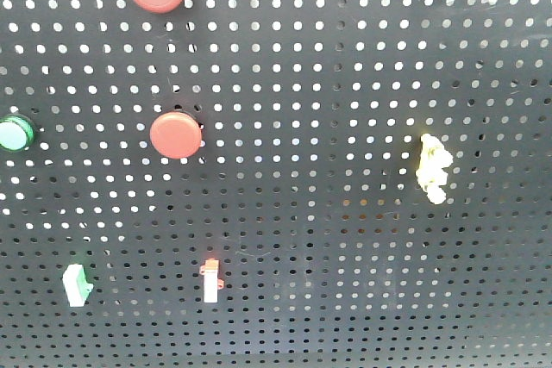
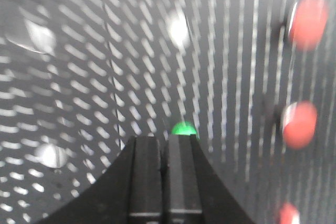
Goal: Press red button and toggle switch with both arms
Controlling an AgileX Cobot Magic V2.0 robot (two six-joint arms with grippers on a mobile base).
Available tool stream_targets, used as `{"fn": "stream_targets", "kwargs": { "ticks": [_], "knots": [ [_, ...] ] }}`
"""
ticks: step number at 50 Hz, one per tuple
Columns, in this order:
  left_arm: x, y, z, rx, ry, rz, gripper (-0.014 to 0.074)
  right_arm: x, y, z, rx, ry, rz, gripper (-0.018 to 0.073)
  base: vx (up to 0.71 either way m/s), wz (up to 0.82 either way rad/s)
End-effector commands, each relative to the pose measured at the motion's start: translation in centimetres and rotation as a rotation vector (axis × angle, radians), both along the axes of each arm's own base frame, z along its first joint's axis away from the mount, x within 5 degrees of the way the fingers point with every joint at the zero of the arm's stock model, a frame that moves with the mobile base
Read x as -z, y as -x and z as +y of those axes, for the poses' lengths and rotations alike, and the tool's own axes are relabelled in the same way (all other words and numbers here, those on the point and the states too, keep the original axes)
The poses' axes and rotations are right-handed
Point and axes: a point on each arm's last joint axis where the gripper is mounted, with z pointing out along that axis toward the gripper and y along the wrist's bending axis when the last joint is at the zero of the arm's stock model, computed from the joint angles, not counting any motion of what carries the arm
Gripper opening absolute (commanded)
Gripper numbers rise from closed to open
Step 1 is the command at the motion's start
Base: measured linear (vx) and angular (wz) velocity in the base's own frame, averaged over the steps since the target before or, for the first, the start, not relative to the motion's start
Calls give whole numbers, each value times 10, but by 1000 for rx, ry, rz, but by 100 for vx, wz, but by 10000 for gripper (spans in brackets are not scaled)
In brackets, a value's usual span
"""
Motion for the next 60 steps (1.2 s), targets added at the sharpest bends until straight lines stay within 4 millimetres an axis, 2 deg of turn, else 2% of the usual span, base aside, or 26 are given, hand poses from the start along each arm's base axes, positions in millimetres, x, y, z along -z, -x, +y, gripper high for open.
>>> {"fn": "stream_targets", "kwargs": {
  "ticks": [1, 10, 17, 20, 24, 33, 38, 42, 48, 60],
  "knots": [
    [-18, -10, -3, 9, -5, 5, 1, -19, -5, -1, 5, -9, -114, -3, 0, 0],
    [-20, -22, -11, 85, 40, 9, 1, -19, -10, 1, -76, -183, -110, -3, 0, 0],
    [-29, -28, -35, 329, 4, -54, 1, -15, -12, 3, -97, -205, -61, -3, 0, 0],
    [-40, -26, -47, 477, 6, -99, 1, -12, -13, 3, -99, -204, -27, -3, 0, 0],
    [-56, -29, -56, 581, 26, -158, 1, -8, -14, 4, -102, -202, 20, -3, 0, 0],
    [-89, -57, -62, 603, 87, -185, 1, -4, -14, 4, -100, -193, 57, -3, 0, 0],
    [-100, -78, -67, 613, 106, -176, 1, -4, -14, 4, -99, -192, 57, -3, 0, 0],
    [-102, -94, -74, 642, 138, -135, 1, -4, -14, 4, -99, -192, 57, -3, 0, 0],
    [-102, -107, -85, 698, 132, -109, 1, -4, -14, 4, -99, -192, 57, -3, 0, 0],
    [-94, -118, -98, 732, 112, -71, 1, -4, -15, 4, -91, -168, 55, -3, 0, 0]
  ]
}}
